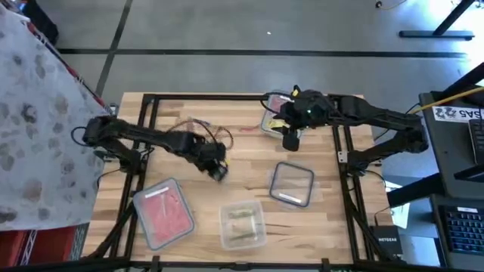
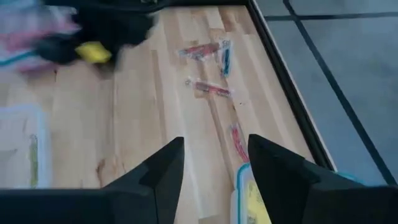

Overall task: Sort candy
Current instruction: Put the red candy stick into the square transparent bin

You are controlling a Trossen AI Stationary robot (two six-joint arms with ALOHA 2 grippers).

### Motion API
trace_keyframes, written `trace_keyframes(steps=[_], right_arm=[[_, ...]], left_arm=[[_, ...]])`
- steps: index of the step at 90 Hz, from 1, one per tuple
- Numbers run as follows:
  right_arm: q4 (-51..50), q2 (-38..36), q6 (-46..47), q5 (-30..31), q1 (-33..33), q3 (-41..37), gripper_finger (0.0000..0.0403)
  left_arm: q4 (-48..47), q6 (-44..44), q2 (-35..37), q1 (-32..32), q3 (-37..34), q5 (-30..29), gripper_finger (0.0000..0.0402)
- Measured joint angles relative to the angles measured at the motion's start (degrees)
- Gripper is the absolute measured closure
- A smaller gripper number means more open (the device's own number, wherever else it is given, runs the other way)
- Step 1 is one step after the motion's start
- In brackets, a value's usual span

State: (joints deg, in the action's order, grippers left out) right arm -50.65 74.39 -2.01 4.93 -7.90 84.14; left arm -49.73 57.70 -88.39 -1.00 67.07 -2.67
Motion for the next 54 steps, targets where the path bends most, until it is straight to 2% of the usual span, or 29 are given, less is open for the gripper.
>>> trace_keyframes(steps=[6, 15, 35, 54], right_arm=[[0.0, -0.1, 0.6, 0.0, 0.0, 0.0, 0.0238], [0.1, -0.1, 2.2, 0.0, 0.0, 0.0, 0.0238], [1.7, -0.1, 4.3, 0.0, 0.0, 0.0, 0.0238], [3.6, -0.1, 7.9, 0.0, 0.0, 0.0, 0.0238]], left_arm=[[-5.1, 1.1, 0.3, 3.7, 0.0, -4.5, 0.0307], [-6.3, -4.6, -0.3, 9.6, -0.3, -4.7, 0.0302], [6.9, -12.5, -3.8, 19.9, -5.5, -1.1, 0.0277], [17.3, -14.5, -9.8, 24.5, -8.5, -2.1, 0.0259]])
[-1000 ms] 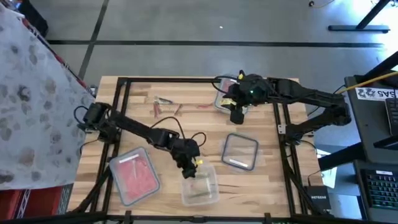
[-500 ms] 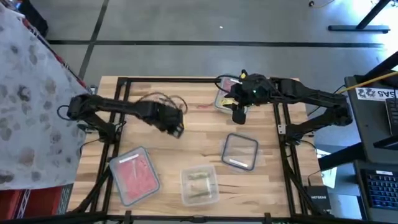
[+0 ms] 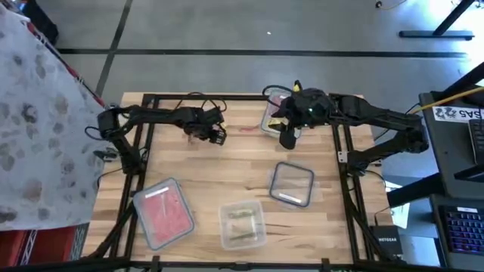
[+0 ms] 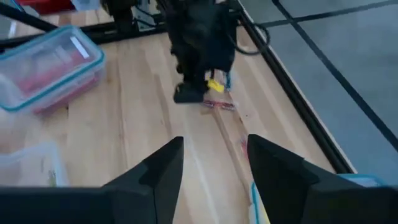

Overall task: Sort candy
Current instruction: Put the red candy stick into the square transparent bin

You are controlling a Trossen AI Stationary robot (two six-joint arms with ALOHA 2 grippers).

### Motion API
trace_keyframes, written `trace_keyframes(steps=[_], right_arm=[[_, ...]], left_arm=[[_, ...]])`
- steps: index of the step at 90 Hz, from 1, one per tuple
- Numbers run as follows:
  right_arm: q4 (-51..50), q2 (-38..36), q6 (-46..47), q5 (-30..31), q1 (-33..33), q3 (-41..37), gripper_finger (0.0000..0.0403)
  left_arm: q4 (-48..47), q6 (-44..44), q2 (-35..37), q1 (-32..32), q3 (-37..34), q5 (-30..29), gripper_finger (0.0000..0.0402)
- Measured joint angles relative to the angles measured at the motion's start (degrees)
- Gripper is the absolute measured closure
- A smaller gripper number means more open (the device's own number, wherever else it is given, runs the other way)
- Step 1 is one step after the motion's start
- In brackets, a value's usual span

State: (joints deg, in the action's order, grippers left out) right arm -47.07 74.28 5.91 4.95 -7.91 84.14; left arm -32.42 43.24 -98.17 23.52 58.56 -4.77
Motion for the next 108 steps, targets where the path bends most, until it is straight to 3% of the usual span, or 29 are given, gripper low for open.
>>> trace_keyframes(steps=[23, 42, 48, 71, 88, 95, 108], right_arm=[[-0.3, 0.0, 4.0, 0.0, 0.0, 0.0, 0.0238], [-0.6, 0.0, 4.7, -0.6, 0.0, 0.0, 0.0238], [-0.5, 0.0, 4.7, -0.5, 0.0, 0.0, 0.0238], [5.6, 0.0, 5.2, -0.5, 0.0, 0.0, 0.0238], [10.2, 0.0, 3.7, -0.5, 0.0, 0.0, 0.0238], [10.3, 0.0, 2.8, -0.5, 0.0, 0.0, 0.0238], [10.3, 0.0, 2.2, -0.5, 0.0, 0.0, 0.0238]], left_arm=[[-0.2, -1.6, -5.6, 0.2, 0.3, 1.1, 0.0269], [-2.7, -3.1, -4.1, -2.7, 0.1, 0.4, 0.0377], [-5.1, -1.0, -1.9, -4.3, -0.2, 2.8, 0.0391], [-2.9, 2.3, 11.0, -15.8, -0.1, 10.2, 0.0399], [5.3, -10.6, 14.0, -29.2, 0.0, 19.8, 0.04], [8.0, -14.1, 13.2, -34.3, -0.1, 17.6, 0.0398], [12.6, -10.3, 10.6, -38.5, 0.0, 10.9, 0.0377]])
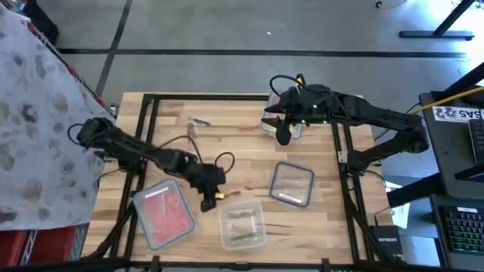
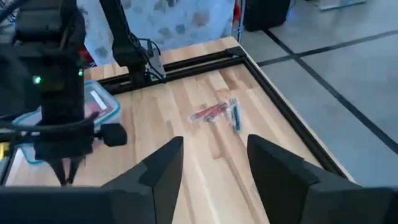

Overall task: Sort candy
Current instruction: Put the red candy stick into the square transparent bin

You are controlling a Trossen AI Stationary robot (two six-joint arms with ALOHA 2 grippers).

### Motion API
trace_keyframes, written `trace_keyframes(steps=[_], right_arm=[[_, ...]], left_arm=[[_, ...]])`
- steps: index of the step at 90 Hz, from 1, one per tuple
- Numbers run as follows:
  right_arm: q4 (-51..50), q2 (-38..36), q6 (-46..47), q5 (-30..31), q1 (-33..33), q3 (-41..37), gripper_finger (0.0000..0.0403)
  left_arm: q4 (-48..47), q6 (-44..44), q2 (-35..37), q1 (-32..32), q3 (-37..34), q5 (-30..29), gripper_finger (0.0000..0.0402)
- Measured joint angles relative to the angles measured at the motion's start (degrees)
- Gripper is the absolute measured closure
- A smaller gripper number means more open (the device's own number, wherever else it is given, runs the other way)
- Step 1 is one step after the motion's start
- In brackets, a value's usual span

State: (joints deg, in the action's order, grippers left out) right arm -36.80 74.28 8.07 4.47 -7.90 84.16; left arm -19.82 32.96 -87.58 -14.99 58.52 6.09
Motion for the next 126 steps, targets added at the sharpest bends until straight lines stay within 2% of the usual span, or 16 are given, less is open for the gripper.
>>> trace_keyframes(steps=[8, 16, 32, 47, 54, 60, 67, 73, 78, 83, 93, 105, 126], right_arm=[[0.2, 0.3, -0.8, 0.1, 0.0, 0.0, 0.0238], [-0.3, 0.6, -1.0, 0.1, 0.0, 0.0, 0.0238], [-0.8, 0.8, -1.0, 0.0, 0.0, 0.0, 0.0238], [-1.0, 0.9, -1.0, 0.0, 0.0, 0.0, 0.0238], [-1.1, 0.9, -1.0, 0.0, 0.0, 0.0, 0.0238], [-1.0, 0.9, -1.0, 0.0, 0.0, 0.0, 0.0238], [-1.0, 0.9, -1.0, 0.0, 0.0, 0.0, 0.0238], [-0.9, 0.9, -1.0, 0.0, 0.0, 0.0, 0.0238], [-0.9, 0.9, -1.0, 0.0, 0.0, 0.0, 0.0238], [-0.7, 0.9, -1.0, 0.0, 0.0, 0.0, 0.0238], [-0.7, 0.9, -1.0, 0.0, 0.0, 0.0, 0.0238], [-0.8, 0.9, -0.3, -0.1, 0.0, 0.0, 0.0238], [-1.0, 0.9, 0.7, -0.5, 0.0, 0.0, 0.0238]], left_arm=[[4.9, 0.2, -1.9, -0.6, 0.0, 0.3, 0.0353], [8.7, 0.0, -3.4, -0.9, 0.1, 3.9, 0.0325], [8.6, 1.5, -4.3, -0.1, 0.1, 5.7, 0.0279], [6.8, 5.2, -3.4, 2.5, 1.0, 5.6, 0.0266], [0.6, 6.9, -1.5, 5.1, 2.0, 2.5, 0.0265], [-7.9, 10.2, 0.1, 8.1, 2.8, -2.6, 0.0265], [-21.1, 21.2, 2.3, 12.9, 3.0, -10.1, 0.0265], [-33.1, 29.4, 3.4, 17.8, 3.0, -14.3, 0.0265], [-39.5, 29.3, 3.6, 22.0, 2.3, -16.5, 0.0264], [-42.5, 25.4, 3.6, 26.0, 0.7, -17.1, 0.0262], [-35.9, 17.7, 3.5, 33.7, -4.2, -13.0, 0.025], [-26.6, 14.5, 3.4, 41.4, -9.8, -7.6, 0.0223], [-20.4, 14.6, 3.4, 48.1, -14.7, -7.9, 0.0179]])
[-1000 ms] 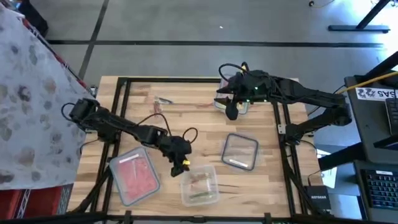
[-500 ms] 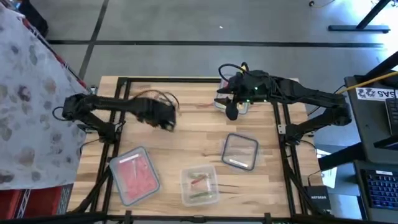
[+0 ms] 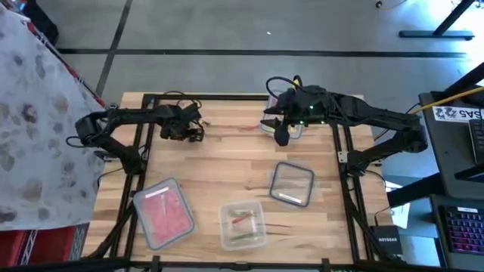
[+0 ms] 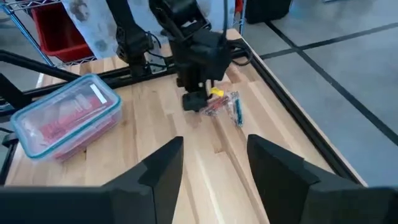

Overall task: Sort candy
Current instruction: Put the red candy stick into the square transparent bin

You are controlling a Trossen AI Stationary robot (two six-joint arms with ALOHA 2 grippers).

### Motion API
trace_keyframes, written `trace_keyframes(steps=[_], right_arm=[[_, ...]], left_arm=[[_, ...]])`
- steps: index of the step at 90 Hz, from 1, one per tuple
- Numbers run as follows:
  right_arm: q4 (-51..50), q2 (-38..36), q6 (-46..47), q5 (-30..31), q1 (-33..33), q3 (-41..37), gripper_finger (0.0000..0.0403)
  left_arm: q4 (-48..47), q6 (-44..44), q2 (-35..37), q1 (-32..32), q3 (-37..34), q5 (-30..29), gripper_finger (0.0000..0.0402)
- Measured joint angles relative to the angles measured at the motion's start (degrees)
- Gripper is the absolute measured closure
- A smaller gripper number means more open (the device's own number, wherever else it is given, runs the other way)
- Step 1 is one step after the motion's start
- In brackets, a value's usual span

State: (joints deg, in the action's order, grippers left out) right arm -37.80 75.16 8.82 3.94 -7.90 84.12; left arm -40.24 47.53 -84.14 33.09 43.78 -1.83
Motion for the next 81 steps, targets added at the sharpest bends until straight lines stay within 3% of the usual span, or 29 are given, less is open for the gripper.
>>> trace_keyframes(steps=[13, 26, 43, 53, 71, 81], right_arm=[[0.2, 0.0, 0.0, 0.0, 0.0, 0.0, 0.0238], [0.3, 0.0, 0.1, 0.0, 0.0, 0.0, 0.0238], [0.5, 0.0, 0.5, 0.0, 0.0, 0.0, 0.0238], [0.5, 0.0, 0.5, 0.1, 0.0, 0.0, 0.0238], [0.5, 0.0, 0.5, 0.1, 0.0, 0.0, 0.0238], [0.5, 0.0, 0.4, 0.1, 0.0, 0.0, 0.0238]], left_arm=[[5.1, 0.5, -0.6, 0.4, -3.8, -1.3, 0.0182], [6.9, 1.6, -1.3, -0.8, -5.6, -1.1, 0.0213], [4.9, -0.4, -1.3, -4.1, -5.6, -2.5, 0.0319], [2.9, 0.0, -1.1, -6.6, -4.7, 1.0, 0.0386], [-5.7, -4.0, 2.1, -13.8, 1.2, 5.4, 0.0396], [-8.0, -7.6, 5.3, -18.2, 4.7, 11.1, 0.04]])
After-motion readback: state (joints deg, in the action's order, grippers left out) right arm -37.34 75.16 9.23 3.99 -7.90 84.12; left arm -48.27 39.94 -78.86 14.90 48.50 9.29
